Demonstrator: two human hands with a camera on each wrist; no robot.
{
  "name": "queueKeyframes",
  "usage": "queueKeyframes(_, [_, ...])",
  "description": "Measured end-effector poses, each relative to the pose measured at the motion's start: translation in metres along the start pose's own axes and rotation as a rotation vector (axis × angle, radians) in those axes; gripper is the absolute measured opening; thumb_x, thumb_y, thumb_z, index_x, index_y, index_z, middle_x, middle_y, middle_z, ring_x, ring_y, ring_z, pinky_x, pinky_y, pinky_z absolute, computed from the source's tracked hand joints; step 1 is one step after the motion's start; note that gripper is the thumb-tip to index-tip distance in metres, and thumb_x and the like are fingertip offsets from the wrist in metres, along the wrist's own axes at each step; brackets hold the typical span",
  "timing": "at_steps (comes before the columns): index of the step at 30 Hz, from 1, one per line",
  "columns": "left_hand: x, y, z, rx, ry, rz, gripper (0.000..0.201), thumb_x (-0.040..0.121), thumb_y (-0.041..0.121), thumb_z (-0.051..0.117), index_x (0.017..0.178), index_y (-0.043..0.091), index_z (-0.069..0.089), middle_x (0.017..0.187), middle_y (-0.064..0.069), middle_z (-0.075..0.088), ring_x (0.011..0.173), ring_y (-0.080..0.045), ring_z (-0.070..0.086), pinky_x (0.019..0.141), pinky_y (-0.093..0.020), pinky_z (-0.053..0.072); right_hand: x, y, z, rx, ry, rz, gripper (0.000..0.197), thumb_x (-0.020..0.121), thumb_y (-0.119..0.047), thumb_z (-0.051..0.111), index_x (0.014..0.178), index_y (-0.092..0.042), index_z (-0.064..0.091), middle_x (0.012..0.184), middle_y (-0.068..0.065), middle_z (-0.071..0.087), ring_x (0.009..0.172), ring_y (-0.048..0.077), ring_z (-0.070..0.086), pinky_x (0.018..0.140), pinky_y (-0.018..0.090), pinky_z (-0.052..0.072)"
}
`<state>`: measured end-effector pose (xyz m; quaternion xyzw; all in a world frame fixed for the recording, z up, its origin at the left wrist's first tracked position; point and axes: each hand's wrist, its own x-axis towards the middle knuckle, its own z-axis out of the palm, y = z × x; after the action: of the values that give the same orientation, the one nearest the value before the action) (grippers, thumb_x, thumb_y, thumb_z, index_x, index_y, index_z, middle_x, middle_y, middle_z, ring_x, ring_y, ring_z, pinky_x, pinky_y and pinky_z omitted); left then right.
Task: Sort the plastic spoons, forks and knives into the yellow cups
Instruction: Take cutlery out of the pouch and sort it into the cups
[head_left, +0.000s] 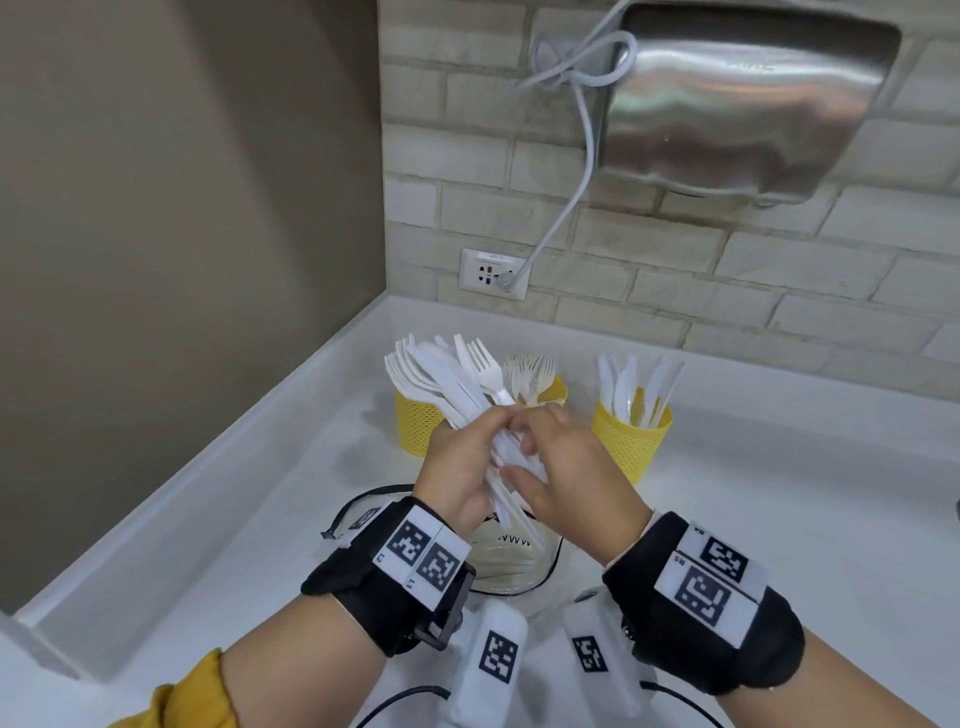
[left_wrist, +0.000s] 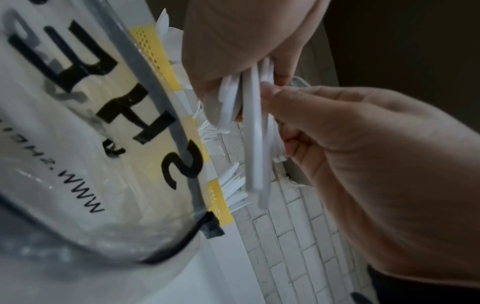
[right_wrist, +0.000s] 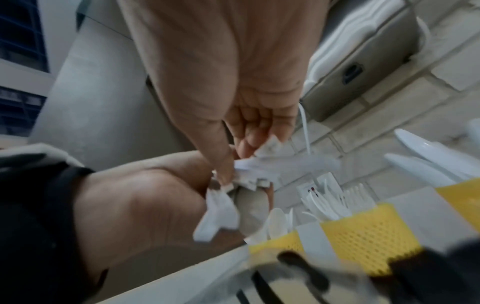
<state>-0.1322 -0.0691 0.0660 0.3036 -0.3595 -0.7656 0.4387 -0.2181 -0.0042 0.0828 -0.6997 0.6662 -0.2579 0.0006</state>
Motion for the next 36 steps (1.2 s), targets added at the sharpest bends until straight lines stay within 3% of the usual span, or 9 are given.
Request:
queueKeyframes(7, [0.002,-0.006,0.001,-0.037,0.046,-0.07,0.005,0.078,0.004,0.064,0.077,0.01,0.065,0.069,-0.006,0.062,0.06,-0.017,0.061,0.057,-0.025,0.048,0.005,-0.012,-0.009,-0.281,-0.177,0.043,0.037,0.094,-0.021,0.045,0.128,-0.005,0.041,0.124,0.012,0.05,0.114,0.025,0.046,0.078,0.021,0.027])
queueKeyframes(9, [0.005,-0.005,0.0,-0.056,0.068,-0.079,0.006,0.077,0.004,0.065,0.082,0.008,0.065,0.071,-0.006,0.066,0.062,-0.018,0.064,0.06,-0.025,0.051,0.003,-0.012,-0.002,-0.371,-0.177,0.019,0.039,0.093,-0.013,0.043,0.129,0.002,0.04,0.122,0.017,0.051,0.113,0.03,0.048,0.082,0.029,0.035])
queueKeyframes(12, [0.007,-0.002,0.0,-0.073,0.07,-0.116,0.005,0.076,0.005,0.066,0.078,0.007,0.061,0.055,-0.001,0.063,0.047,-0.013,0.062,0.047,-0.018,0.048,0.005,-0.016,-0.001,-0.448,-0.086,0.027,0.042,0.081,-0.009,0.061,0.119,0.005,0.05,0.099,0.016,0.064,0.09,0.029,0.062,0.059,0.026,0.032])
queueKeyframes(17, [0.006,0.004,0.002,-0.059,0.013,-0.15,0.015,0.076,0.023,0.073,0.079,0.012,0.065,0.058,0.001,0.067,0.053,-0.011,0.066,0.048,-0.018,0.05,0.009,-0.014,-0.001,-0.424,-0.161,-0.024,0.038,0.097,-0.017,0.034,0.132,-0.002,0.033,0.113,0.014,0.059,0.106,0.028,0.051,0.068,0.027,0.026])
queueKeyframes(21, [0.005,0.008,0.001,0.048,-0.01,-0.164,0.064,0.051,0.054,0.074,0.099,0.013,0.068,0.1,-0.012,0.072,0.089,-0.023,0.069,0.077,-0.035,0.056,0.013,-0.012,-0.008,-0.238,-0.266,0.019,0.029,0.097,-0.017,0.037,0.119,0.002,0.041,0.098,0.019,0.058,0.086,0.031,0.051,0.064,0.03,0.027])
queueKeyframes(23, [0.004,0.008,0.001,0.073,-0.025,-0.161,0.079,0.042,0.061,0.072,0.105,0.014,0.067,0.114,-0.018,0.068,0.095,-0.028,0.065,0.089,-0.046,0.05,0.016,-0.011,-0.013,-0.132,-0.329,0.049,0.009,0.096,-0.013,0.041,0.092,-0.006,0.043,0.083,0.013,0.049,0.074,0.027,0.045,0.061,0.032,0.03])
queueKeyframes(25, [0.003,0.008,0.001,0.079,-0.033,-0.158,0.077,0.043,0.062,0.07,0.103,0.015,0.068,0.115,-0.018,0.067,0.098,-0.029,0.066,0.094,-0.051,0.047,0.018,-0.009,-0.014,-0.004,-0.321,0.105,0.027,0.097,-0.016,0.038,0.071,-0.014,0.034,0.069,0.003,0.04,0.061,0.017,0.039,0.053,0.028,0.028])
queueKeyframes(31, [0.008,0.004,-0.003,0.024,-0.064,-0.159,0.055,0.073,0.046,0.069,0.111,0.007,0.066,0.103,-0.019,0.071,0.085,-0.029,0.072,0.064,-0.04,0.059,0.019,-0.001,-0.008,0.466,-0.078,0.262,0.023,0.093,-0.016,0.047,0.073,-0.007,0.051,0.064,0.001,0.048,0.06,0.013,0.045,0.06,0.024,0.037])
queueKeyframes(36, [0.006,0.009,-0.005,-0.003,-0.177,-0.111,0.026,0.082,0.028,0.064,0.098,0.008,0.068,0.081,-0.013,0.072,0.064,-0.026,0.071,0.049,-0.038,0.056,0.017,-0.004,-0.012,0.518,-0.126,0.277,0.023,0.098,-0.021,0.037,0.087,-0.004,0.047,0.066,0.005,0.047,0.054,0.013,0.043,0.054,0.022,0.039])
